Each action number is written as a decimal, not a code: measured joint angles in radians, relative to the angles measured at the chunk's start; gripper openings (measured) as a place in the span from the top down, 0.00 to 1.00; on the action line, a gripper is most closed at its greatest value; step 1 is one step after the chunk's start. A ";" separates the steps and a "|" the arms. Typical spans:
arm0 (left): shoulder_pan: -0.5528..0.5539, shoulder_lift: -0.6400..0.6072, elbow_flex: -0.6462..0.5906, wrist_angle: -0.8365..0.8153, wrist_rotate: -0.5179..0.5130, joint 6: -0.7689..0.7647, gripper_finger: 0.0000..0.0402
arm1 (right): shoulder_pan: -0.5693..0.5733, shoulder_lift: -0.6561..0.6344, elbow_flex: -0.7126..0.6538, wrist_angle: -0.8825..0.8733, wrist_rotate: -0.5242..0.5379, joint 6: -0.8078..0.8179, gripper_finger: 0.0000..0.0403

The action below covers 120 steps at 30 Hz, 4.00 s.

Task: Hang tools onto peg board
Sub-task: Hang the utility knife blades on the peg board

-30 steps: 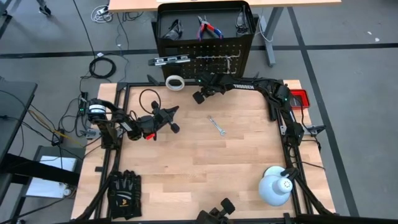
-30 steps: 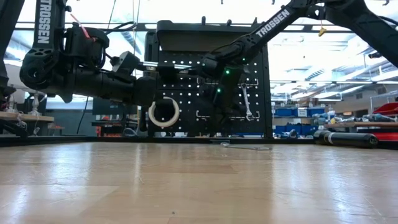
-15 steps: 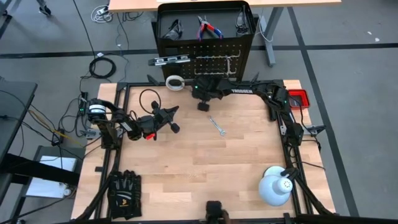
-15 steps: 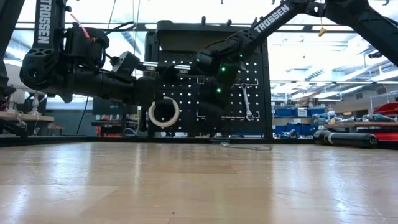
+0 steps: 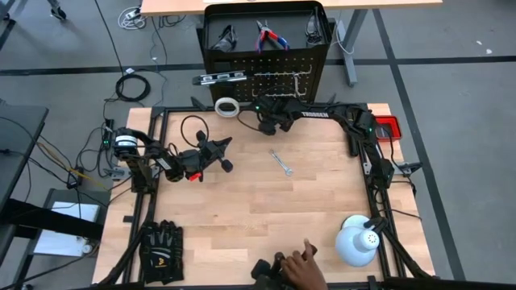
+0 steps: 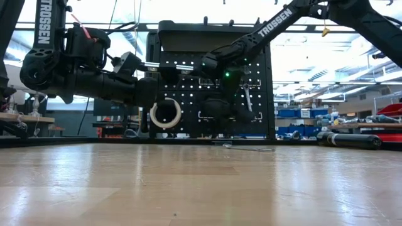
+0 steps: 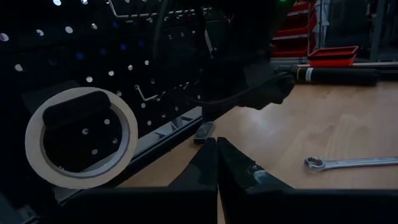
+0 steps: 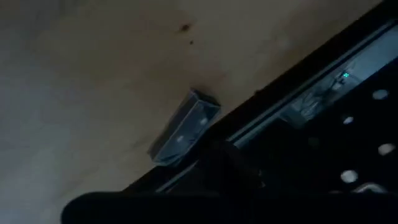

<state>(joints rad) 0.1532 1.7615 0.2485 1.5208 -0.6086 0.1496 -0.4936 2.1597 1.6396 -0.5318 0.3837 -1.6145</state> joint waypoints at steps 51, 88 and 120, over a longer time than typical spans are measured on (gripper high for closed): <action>0.013 0.000 0.002 -0.034 0.000 0.005 1.00 | 0.067 0.033 0.035 0.016 -0.031 -0.335 0.99; 0.013 0.000 0.018 -0.022 0.001 -0.005 1.00 | -0.035 -0.017 0.026 -0.082 -0.358 0.130 0.99; 0.013 0.000 0.023 -0.031 0.027 -0.004 1.00 | -0.054 0.031 -0.003 -0.060 -0.358 0.130 0.99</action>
<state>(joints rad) 0.1665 1.7615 0.2710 1.4900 -0.5819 0.1455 -0.5476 2.1906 1.6367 -0.5921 0.0261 -1.4850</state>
